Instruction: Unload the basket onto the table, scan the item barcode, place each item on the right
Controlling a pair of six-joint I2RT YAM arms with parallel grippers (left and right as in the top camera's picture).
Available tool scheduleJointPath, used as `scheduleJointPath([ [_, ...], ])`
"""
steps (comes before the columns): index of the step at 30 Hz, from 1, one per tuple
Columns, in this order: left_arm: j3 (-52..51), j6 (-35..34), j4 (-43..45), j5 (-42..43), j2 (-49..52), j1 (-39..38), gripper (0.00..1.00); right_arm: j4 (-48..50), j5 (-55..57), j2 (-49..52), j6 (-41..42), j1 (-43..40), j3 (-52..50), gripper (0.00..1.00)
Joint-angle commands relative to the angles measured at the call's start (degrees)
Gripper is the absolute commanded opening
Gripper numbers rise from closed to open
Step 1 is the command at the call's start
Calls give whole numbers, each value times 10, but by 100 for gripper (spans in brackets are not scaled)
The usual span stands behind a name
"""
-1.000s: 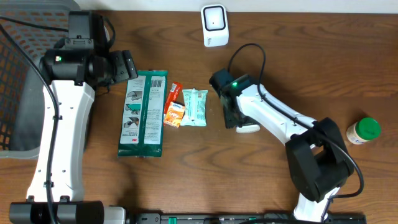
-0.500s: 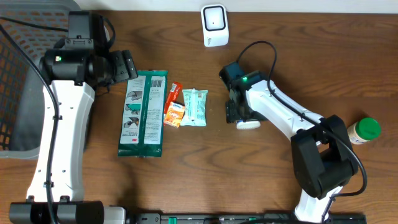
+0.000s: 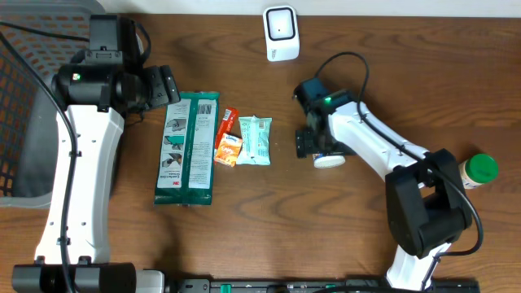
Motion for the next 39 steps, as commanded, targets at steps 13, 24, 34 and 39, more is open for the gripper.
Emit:
scheduleJointPath([
  [13, -1, 3, -1, 4, 4, 2, 88, -8, -10, -5, -45, -16, 31, 95],
  [24, -1, 3, -1, 4, 4, 2, 88, -5, -14, -5, -44, -17, 31, 86],
  [34, -1, 3, -1, 4, 4, 2, 88, 10, -20, -5, -40, -12, 12, 81],
  [39, -1, 3, -1, 4, 4, 2, 88, 10, -20, -5, -40, -12, 11, 79],
])
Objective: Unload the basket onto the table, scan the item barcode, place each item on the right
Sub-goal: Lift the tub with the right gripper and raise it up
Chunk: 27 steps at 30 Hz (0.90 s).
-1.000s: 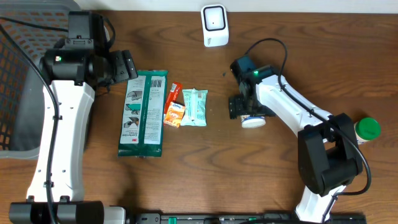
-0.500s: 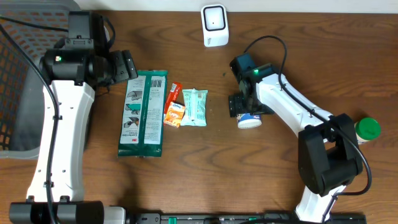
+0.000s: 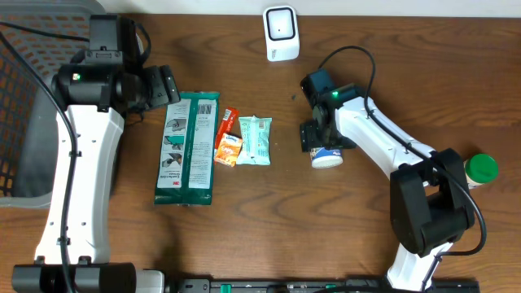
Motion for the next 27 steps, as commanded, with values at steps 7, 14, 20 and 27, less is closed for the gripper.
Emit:
scheduleJointPath([
  [7, -1, 3, -1, 4, 4, 2, 88, 0, -2, -5, 0, 4, -15, 75],
  [14, -1, 3, -1, 4, 4, 2, 88, 3, -2, -5, 6, 5, -31, 73],
  [20, -1, 3, -1, 4, 4, 2, 88, 4, -9, -6, 5, 5, -28, 64],
  [27, -1, 3, -1, 4, 4, 2, 88, -75, -33, -24, -18, 0, 60, 60],
])
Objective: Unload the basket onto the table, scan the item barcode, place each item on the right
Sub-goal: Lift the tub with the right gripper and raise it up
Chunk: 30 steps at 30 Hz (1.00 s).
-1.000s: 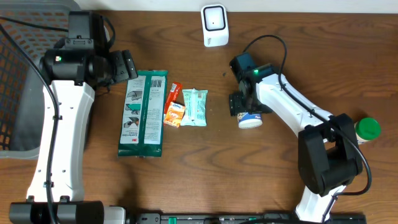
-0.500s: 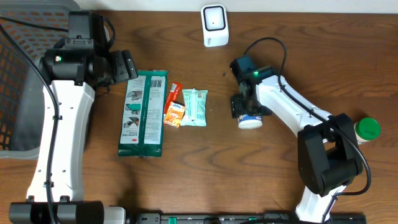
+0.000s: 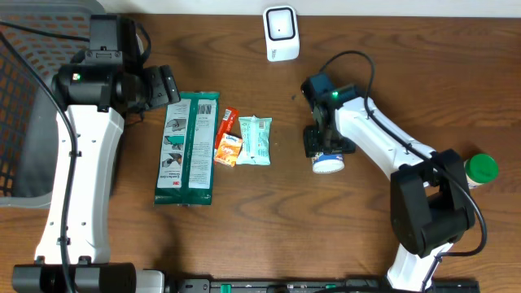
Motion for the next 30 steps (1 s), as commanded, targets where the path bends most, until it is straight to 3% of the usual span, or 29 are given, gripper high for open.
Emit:
scheduleJointPath([
  [1, -1, 3, -1, 4, 4, 2, 88, -43, -16, -22, -11, -2, 69, 59],
  [6, -1, 3, -1, 4, 4, 2, 88, -151, -48, -22, -35, -2, 169, 58],
  [14, -1, 3, -1, 4, 4, 2, 88, -258, -180, -22, -72, -13, 342, 41],
  [17, -1, 3, -1, 4, 4, 2, 88, -292, -209, -22, -86, -24, 390, 43],
  [21, -1, 3, -1, 4, 4, 2, 88, -319, -228, -22, -99, -47, 419, 45],
  [25, -1, 3, -1, 4, 4, 2, 88, -338, -341, -22, -154, -81, 421, 44],
  [30, -1, 3, -1, 4, 4, 2, 88, -349, -369, -22, -156, -117, 421, 43],
])
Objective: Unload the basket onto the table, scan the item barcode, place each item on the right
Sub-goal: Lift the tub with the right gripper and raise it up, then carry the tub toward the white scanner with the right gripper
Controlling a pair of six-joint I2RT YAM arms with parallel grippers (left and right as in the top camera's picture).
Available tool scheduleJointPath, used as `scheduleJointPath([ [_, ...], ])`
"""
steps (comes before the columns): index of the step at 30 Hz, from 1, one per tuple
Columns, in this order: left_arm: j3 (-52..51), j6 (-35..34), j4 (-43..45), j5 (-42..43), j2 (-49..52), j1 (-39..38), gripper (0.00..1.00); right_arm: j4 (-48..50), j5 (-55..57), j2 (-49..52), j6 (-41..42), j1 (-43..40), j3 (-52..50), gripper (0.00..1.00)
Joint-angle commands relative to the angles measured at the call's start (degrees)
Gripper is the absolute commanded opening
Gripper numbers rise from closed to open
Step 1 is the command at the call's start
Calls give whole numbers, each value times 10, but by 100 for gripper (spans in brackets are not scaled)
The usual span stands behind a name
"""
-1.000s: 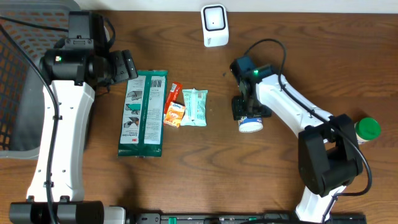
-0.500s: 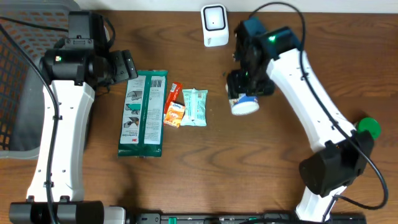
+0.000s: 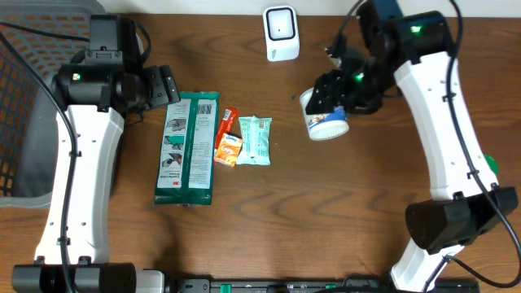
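My right gripper (image 3: 332, 99) is shut on a white tub with a blue label (image 3: 327, 124) and holds it raised and tilted above the table. The tub hangs to the right of and in front of the white barcode scanner (image 3: 280, 32), which stands at the back edge. At the far left, my left gripper (image 3: 165, 85) sits open and empty by the top left corner of the green package (image 3: 189, 148). The overhead view does not show a barcode on the tub.
An orange packet (image 3: 229, 140) and a teal wipes packet (image 3: 255, 140) lie beside the green package. A green-capped bottle (image 3: 489, 166) peeks out behind the right arm. A dark mesh basket (image 3: 20, 98) fills the left edge.
The right arm has risen and swung back. The tub, which was on the table at mid right, is now held in the air nearer the scanner. The left arm has not moved.
My right gripper was low over the tub on the table, right of the teal packet. At the following two moments it was around the tub, shifted slightly each time. Now the tub is off the table, tilted, in front of the scanner. The left arm stayed still throughout.
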Motion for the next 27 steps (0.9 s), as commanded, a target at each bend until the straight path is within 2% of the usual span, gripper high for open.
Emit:
scheduleJointPath([
  [1, -1, 3, -1, 4, 4, 2, 88, -1, -73, -10, -25, -22, 10, 43],
  [8, -1, 3, -1, 4, 4, 2, 88, 10, -135, -10, -30, -39, 10, 41],
  [27, -1, 3, -1, 4, 4, 2, 88, -24, -325, -10, -142, -97, 10, 41],
])
